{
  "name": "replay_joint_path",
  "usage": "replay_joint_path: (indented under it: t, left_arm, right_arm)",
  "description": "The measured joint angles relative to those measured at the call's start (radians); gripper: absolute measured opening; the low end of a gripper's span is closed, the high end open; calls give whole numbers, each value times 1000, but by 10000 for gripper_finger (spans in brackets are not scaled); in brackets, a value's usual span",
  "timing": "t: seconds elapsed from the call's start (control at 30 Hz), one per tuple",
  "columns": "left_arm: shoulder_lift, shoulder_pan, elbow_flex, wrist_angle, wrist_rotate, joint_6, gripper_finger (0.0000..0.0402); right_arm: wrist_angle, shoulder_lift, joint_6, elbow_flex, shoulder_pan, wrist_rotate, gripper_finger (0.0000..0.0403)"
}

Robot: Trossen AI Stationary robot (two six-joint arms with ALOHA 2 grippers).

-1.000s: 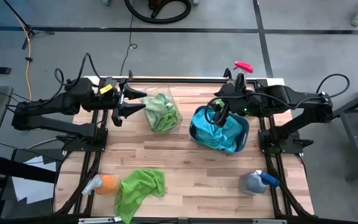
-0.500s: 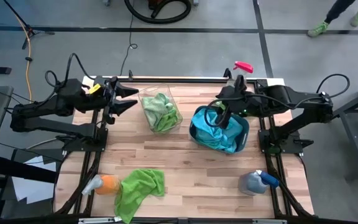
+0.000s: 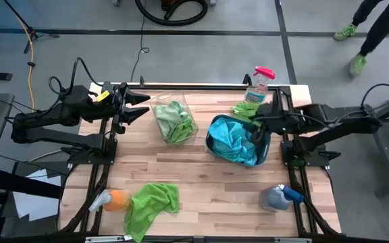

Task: Sort microfiber towel by color & place in baskets
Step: Put the green towel into the transparent bin

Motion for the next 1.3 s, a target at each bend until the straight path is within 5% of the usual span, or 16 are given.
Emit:
replay_joint_path:
  t: [0.23, 0.43, 0.63, 0.97, 1.3]
  left_arm:
    - [0, 0, -7, -16, 14, 25, 227]
    - [-32, 0, -138, 53, 42, -41, 227]
    - [-61, 0, -247, 160, 34, -149, 227]
    - [-62, 0, -262, 186, 12, -187, 227]
    - [136, -113, -245, 159, 38, -239, 227]
  right_arm:
    - [467, -208, 103, -341, -1, -62, 211]
    - [836, -229, -68, -433, -1, -65, 211]
    - [861, -201, -155, -415, -6, -64, 211]
    - [865, -194, -154, -415, -16, -63, 211]
    - [873, -194, -116, -414, -16, -57, 211]
